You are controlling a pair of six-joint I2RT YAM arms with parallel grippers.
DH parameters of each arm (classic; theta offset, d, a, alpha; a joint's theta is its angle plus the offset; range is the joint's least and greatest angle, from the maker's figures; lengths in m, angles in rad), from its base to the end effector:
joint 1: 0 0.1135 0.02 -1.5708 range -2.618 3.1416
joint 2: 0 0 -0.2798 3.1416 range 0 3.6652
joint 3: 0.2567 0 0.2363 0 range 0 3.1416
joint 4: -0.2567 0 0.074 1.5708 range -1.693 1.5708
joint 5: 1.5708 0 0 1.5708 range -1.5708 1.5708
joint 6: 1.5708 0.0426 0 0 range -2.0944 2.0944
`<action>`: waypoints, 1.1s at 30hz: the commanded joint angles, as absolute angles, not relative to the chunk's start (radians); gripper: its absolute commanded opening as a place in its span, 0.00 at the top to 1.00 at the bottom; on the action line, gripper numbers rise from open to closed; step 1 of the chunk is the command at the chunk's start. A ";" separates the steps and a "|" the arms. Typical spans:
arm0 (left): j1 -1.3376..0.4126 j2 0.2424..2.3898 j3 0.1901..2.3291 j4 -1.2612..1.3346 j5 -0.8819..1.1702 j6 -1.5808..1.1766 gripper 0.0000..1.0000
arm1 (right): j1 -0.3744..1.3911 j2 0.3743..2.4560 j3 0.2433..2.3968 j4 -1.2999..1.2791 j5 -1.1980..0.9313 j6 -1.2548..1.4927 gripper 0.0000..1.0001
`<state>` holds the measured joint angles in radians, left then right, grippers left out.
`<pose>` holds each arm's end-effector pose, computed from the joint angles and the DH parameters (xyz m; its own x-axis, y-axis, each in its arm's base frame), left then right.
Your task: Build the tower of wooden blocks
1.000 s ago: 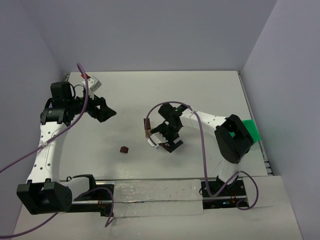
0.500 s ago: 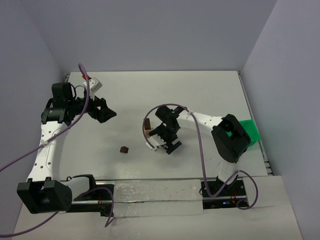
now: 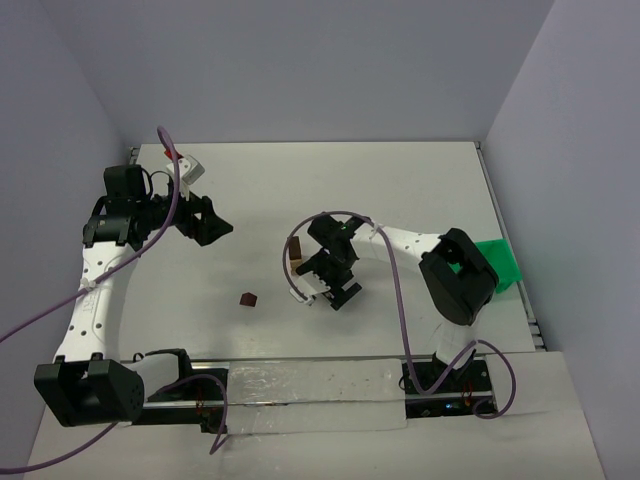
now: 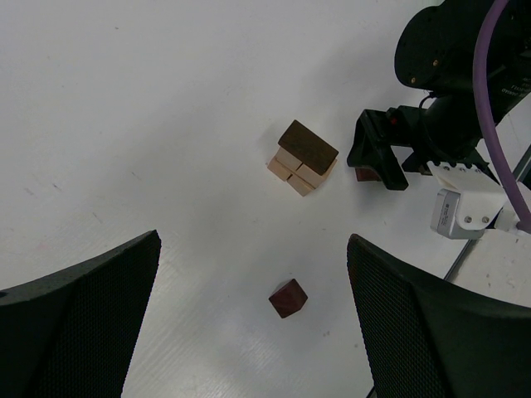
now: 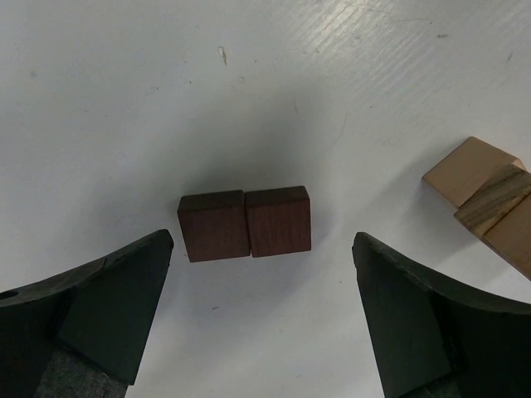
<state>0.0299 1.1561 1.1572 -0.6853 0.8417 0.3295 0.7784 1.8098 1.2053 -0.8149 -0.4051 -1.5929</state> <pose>0.2159 -0.0253 0.3651 -0.4173 0.2032 -0.8858 0.7322 0.6525 -0.1953 0.2199 0.2405 0.1930 0.7030 -0.5972 -0.3862 -0.6885 -0.7075 -0.1594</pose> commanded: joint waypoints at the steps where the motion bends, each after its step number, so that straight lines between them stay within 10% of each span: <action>1: 0.037 1.155 1.159 -0.680 0.862 0.359 0.01 | 0.785 1.832 1.191 -0.794 -0.391 -1.613 0.05; 16: 0.037 1.167 1.155 -0.669 0.862 0.359 0.01 | 0.785 1.839 1.173 -0.781 -0.399 -1.608 0.20; 33: 0.037 1.143 1.154 -0.661 0.848 0.352 0.01 | 0.786 1.761 1.193 -0.854 -0.416 -1.514 0.66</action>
